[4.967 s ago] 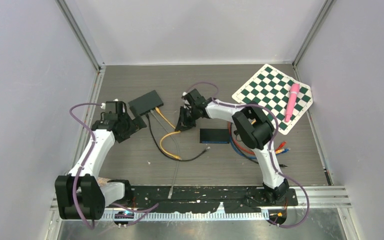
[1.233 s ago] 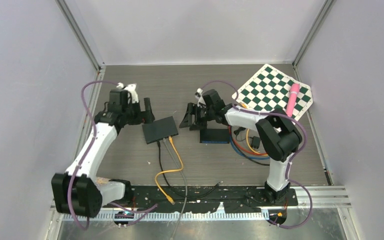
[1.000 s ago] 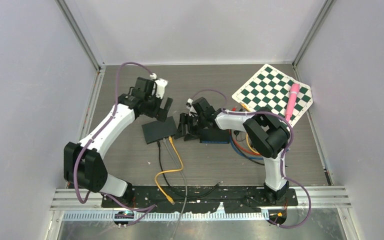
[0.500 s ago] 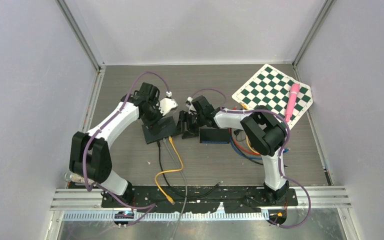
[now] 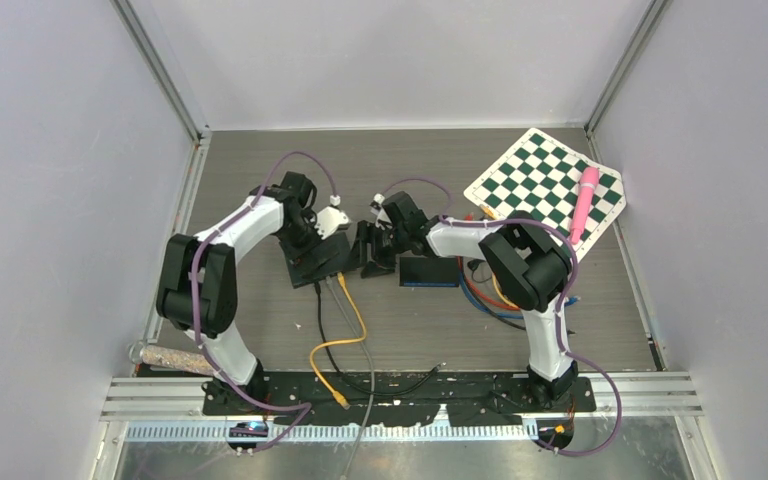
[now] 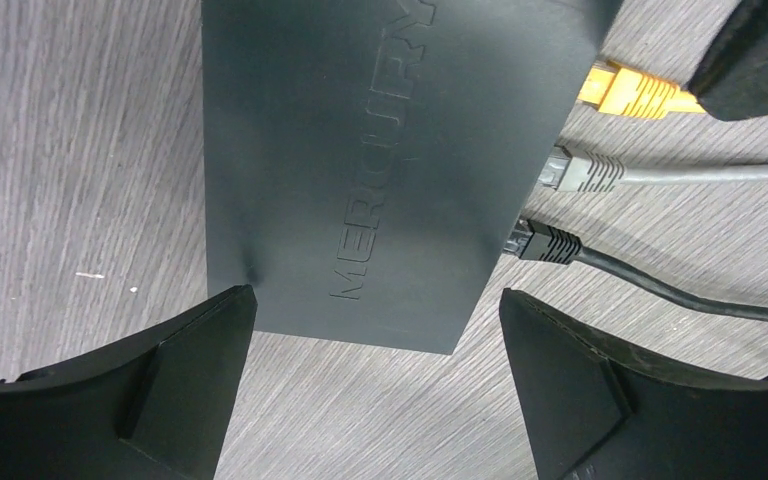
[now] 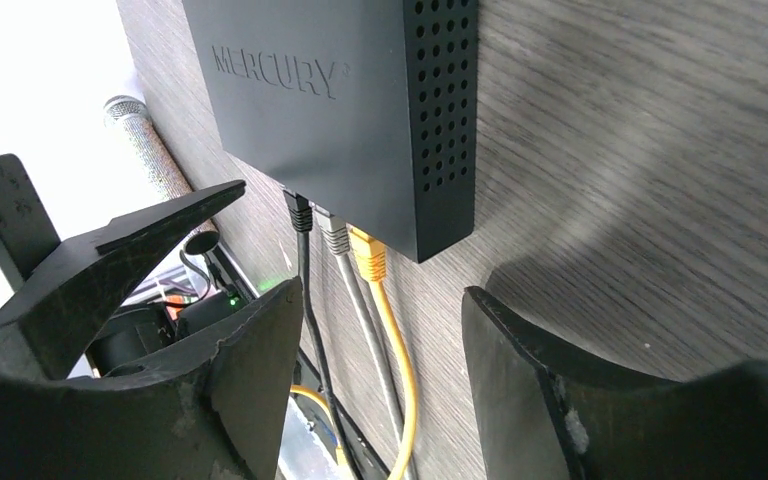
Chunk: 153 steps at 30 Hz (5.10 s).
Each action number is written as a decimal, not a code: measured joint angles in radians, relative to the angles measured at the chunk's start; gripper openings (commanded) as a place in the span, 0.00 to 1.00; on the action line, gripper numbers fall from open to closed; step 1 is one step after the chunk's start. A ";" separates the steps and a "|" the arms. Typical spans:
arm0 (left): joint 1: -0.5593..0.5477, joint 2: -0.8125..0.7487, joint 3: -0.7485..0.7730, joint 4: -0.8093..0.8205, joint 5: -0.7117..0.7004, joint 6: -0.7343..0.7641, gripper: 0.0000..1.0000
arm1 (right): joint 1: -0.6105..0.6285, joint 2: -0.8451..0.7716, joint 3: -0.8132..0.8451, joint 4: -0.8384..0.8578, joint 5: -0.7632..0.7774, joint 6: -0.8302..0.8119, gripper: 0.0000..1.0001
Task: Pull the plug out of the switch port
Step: Pull the connector from the switch port.
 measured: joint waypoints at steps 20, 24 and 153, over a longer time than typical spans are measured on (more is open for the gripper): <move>0.008 0.054 0.057 0.009 0.039 -0.042 0.84 | 0.041 0.032 0.003 0.056 0.019 0.097 0.61; 0.004 0.054 0.056 0.010 0.069 -0.051 0.85 | 0.042 0.039 0.011 0.060 0.024 0.110 0.59; -0.129 0.107 0.088 -0.038 -0.076 -0.261 0.59 | 0.062 0.019 -0.096 0.138 -0.053 0.074 0.43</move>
